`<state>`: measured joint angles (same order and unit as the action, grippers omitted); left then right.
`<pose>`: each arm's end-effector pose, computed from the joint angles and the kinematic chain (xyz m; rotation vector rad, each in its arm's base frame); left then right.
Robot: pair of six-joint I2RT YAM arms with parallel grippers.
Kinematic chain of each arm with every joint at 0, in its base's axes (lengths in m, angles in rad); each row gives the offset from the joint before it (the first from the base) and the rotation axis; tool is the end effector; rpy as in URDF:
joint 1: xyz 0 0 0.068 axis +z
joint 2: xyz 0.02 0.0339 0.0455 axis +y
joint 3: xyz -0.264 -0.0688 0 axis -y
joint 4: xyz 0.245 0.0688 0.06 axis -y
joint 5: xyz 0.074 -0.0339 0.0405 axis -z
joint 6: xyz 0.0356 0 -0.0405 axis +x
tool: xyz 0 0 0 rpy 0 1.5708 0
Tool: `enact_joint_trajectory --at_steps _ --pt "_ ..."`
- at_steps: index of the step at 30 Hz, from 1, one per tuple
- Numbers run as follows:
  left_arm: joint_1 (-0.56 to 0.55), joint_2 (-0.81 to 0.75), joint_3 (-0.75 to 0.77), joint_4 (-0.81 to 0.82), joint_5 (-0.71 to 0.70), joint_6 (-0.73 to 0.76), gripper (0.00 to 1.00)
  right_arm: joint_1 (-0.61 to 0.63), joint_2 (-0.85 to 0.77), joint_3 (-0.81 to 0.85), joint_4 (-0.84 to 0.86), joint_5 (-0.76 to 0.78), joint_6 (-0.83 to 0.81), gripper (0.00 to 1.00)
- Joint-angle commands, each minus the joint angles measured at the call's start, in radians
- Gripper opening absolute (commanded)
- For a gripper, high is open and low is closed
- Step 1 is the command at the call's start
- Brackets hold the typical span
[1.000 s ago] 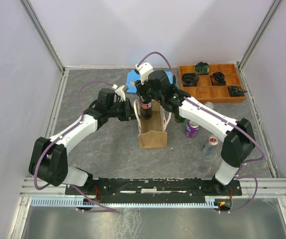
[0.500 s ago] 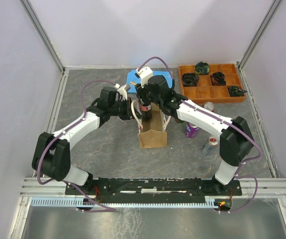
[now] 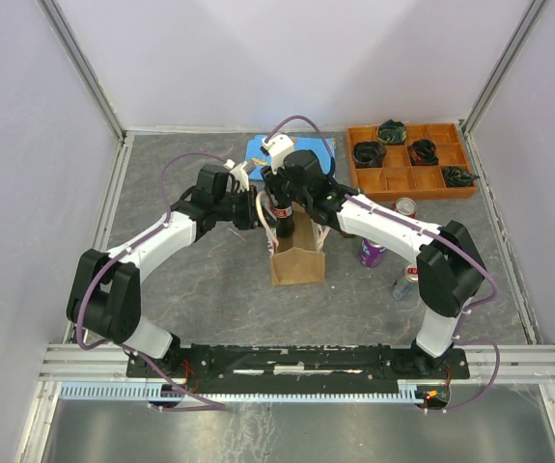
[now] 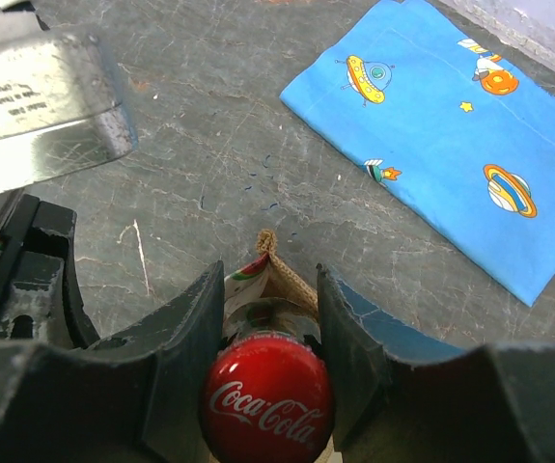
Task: Place the beverage into the canvas bag
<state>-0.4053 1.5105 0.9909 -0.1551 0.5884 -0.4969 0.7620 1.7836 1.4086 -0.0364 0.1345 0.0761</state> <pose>0.2931 -0.1473 0.2427 0.2330 2.3506 -1.1272 0.3114 0.2906 0.2939 -0.5893 1.9127 0.4097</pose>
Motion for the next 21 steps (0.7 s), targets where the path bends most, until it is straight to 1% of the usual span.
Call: enact_joint_trajectory --at_steps 1,9,14,21 --pt "0.003 0.011 0.043 -0.006 0.025 0.032 0.14 0.002 -0.033 0.039 0.186 0.004 -0.007 0.00" --pt "0.002 0.016 0.046 -0.010 0.028 0.032 0.14 0.002 -0.039 0.009 0.208 -0.001 -0.003 0.00" --pt "0.003 0.015 0.045 -0.016 0.031 0.034 0.14 0.002 -0.069 -0.055 0.303 0.042 0.008 0.00" --pt "0.002 0.014 0.048 -0.032 0.040 0.040 0.14 0.003 -0.084 -0.098 0.402 0.089 0.016 0.00"
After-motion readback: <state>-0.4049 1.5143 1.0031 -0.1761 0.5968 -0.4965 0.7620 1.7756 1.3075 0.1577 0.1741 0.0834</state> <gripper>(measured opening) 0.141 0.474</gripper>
